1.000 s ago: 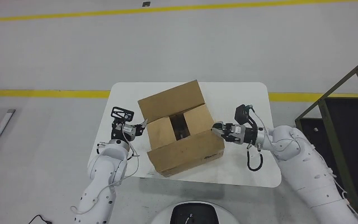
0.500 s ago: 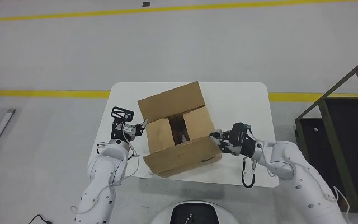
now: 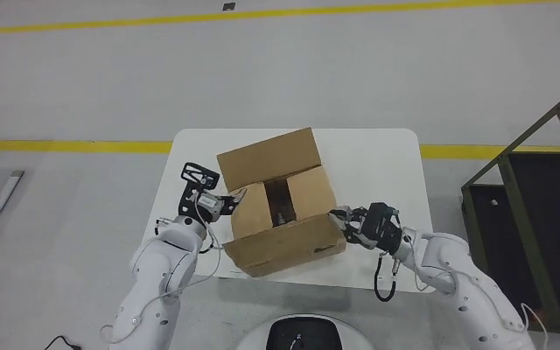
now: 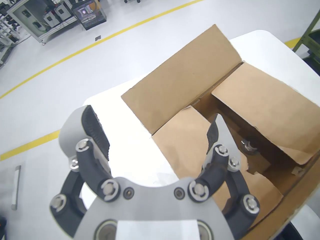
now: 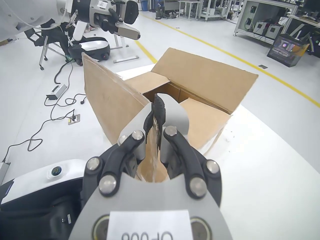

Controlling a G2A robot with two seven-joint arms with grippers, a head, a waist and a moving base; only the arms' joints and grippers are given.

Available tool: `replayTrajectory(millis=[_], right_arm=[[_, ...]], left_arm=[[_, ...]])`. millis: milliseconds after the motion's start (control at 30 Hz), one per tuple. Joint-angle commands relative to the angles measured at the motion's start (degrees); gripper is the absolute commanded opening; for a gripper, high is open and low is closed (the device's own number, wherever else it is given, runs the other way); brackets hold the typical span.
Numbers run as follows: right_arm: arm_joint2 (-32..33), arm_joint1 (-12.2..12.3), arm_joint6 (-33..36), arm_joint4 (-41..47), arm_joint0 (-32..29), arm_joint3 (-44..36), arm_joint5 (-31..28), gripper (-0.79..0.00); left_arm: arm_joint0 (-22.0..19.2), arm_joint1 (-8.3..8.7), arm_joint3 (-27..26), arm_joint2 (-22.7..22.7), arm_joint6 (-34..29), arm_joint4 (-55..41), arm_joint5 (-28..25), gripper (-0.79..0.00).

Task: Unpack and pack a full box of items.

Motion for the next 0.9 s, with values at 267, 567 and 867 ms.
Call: replayTrajectory(millis=[267, 567, 867], right_arm=[[0.4, 0.0, -1.9, -3.4, -1.3, -0.9, 1.4, -0.785], [0.7, 0.0, -2.0, -2.9, -2.4, -1.0, 2.2, -0.785], [0.4, -0.2, -1.9, -2.6, -2.0, -0.9, 2.2, -0.785]], left_arm=[[-0.7, 0.29, 0.0, 4.5, -3.1, -2.6, -5.7, -0.674], [-0.1, 0.82, -1.3, 6.5, -5.2, -6.4, -11.5, -0.785], [0.0, 1.47, -1.2, 7.9, -7.0, -6.6, -14.4, -0.785]])
